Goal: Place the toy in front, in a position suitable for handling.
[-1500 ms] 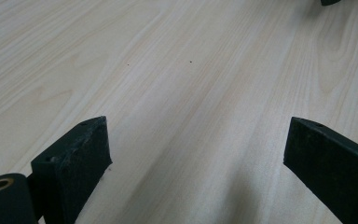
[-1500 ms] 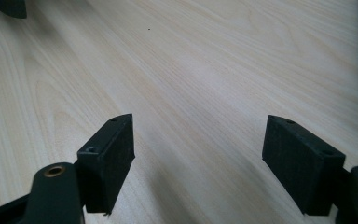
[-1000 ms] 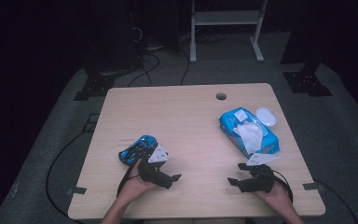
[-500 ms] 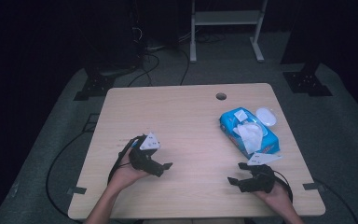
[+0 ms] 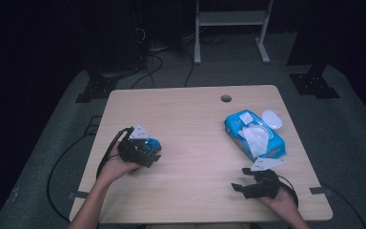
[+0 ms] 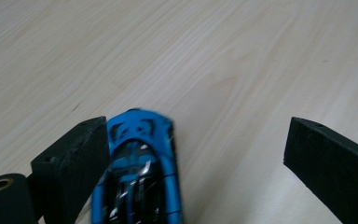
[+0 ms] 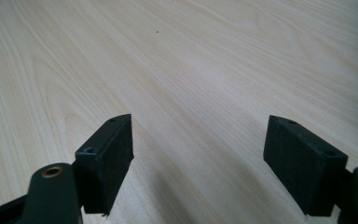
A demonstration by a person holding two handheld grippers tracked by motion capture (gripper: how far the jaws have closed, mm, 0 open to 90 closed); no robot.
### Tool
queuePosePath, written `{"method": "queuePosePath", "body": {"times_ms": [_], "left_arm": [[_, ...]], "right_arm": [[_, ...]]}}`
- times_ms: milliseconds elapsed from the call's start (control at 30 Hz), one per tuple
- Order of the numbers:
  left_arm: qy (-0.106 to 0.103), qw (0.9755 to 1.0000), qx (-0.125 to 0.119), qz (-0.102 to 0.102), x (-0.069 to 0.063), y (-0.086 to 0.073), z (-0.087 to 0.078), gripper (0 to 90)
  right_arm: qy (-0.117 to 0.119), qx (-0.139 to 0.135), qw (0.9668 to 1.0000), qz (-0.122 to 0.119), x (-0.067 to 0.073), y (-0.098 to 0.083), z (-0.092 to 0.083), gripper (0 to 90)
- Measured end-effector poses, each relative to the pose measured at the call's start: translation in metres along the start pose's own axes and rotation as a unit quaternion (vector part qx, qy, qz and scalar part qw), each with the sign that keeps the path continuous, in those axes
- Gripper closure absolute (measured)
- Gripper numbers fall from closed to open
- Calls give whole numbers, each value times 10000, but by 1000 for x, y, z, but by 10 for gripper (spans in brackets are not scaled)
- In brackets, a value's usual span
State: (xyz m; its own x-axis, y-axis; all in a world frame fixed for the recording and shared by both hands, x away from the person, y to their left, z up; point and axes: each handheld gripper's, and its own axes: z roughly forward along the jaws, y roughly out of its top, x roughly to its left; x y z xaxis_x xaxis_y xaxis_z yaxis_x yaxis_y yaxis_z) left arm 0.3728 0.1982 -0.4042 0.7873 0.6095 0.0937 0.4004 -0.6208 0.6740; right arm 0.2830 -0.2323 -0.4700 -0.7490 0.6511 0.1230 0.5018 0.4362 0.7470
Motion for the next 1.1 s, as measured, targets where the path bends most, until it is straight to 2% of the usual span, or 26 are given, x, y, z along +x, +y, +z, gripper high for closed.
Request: {"method": "queuePosePath", "body": {"times_ms": [33,100,200,300,367,433,533,733,933,1000,1100], "left_arm": [[0,10000,0,0,0,0,0,65],[32,9999,108,-92,10,-4,2,65],[75,9996,211,-184,16,-8,6,65],[112,9993,325,-153,19,-12,9,65],[146,9986,449,-218,24,-17,15,65],[146,9984,482,-253,25,-19,17,65],[157,9968,739,-269,28,-24,27,65],[125,9962,786,-340,31,-25,33,66],[44,9938,1031,-421,35,-30,38,72],[-20,9938,1034,-413,36,-30,39,103],[6,9937,1066,-339,35,-30,40,135]], "right_arm": [[0,0,10000,0,0,0,0,231],[8,15,10000,-21,1,0,0,231],[13,7,10000,-25,2,0,0,231],[27,31,10000,-32,1,0,1,231],[39,48,10000,-60,2,0,2,231],[39,53,10000,-72,2,0,2,231],[45,76,9999,-105,3,-1,3,228],[50,97,9999,-129,4,0,3,228],[64,110,9998,-146,5,0,4,228],[65,110,9998,-151,5,0,4,228],[69,119,9998,-153,6,0,4,228]]}}
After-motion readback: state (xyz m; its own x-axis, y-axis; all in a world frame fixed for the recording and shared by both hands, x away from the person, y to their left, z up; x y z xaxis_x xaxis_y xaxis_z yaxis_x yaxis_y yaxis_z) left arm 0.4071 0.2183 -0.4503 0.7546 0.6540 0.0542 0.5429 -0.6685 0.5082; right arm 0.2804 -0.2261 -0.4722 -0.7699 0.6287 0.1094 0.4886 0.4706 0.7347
